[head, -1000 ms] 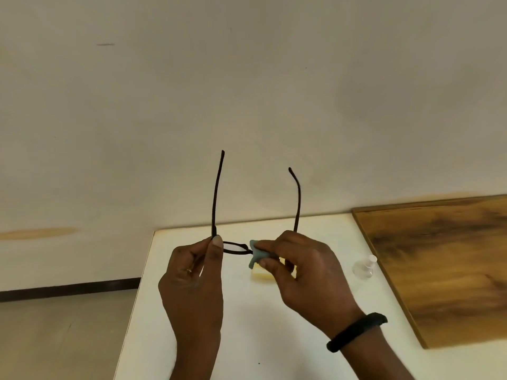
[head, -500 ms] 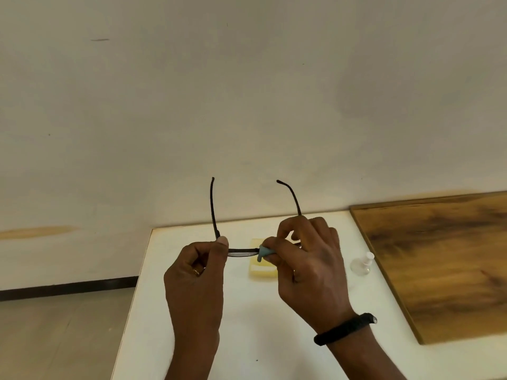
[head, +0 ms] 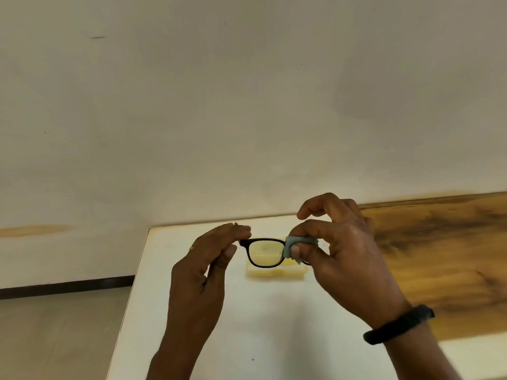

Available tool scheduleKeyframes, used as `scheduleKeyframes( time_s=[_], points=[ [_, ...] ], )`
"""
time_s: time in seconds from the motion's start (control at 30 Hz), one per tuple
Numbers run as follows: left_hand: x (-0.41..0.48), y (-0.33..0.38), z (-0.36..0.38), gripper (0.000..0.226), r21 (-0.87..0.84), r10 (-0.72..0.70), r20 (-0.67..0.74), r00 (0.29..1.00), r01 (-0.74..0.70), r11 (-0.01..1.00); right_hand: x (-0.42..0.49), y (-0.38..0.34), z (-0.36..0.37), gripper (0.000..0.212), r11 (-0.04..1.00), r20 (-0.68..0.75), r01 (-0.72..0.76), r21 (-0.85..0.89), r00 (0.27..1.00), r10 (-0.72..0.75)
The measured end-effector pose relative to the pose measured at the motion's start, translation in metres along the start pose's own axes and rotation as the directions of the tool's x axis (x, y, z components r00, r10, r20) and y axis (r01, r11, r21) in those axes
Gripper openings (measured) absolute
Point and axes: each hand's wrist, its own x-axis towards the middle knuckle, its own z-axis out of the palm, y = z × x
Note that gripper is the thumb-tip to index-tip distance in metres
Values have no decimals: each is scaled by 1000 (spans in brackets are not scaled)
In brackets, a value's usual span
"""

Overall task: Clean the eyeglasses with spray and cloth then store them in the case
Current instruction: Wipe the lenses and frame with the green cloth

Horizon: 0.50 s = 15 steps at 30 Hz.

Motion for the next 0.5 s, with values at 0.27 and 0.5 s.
scheduleKeyframes(
  time_s=[0.27, 0.5],
  points=[
    [-5, 0, 8, 32, 299, 275, -45, 961, -250, 921, 1, 2, 0, 13, 983, 17, -109, 151, 994, 108],
    [-8, -6, 7, 18, 401, 363, -170, 916, -271, 875, -2, -3, 8, 13, 976, -42, -86, 199, 995, 96]
  ],
)
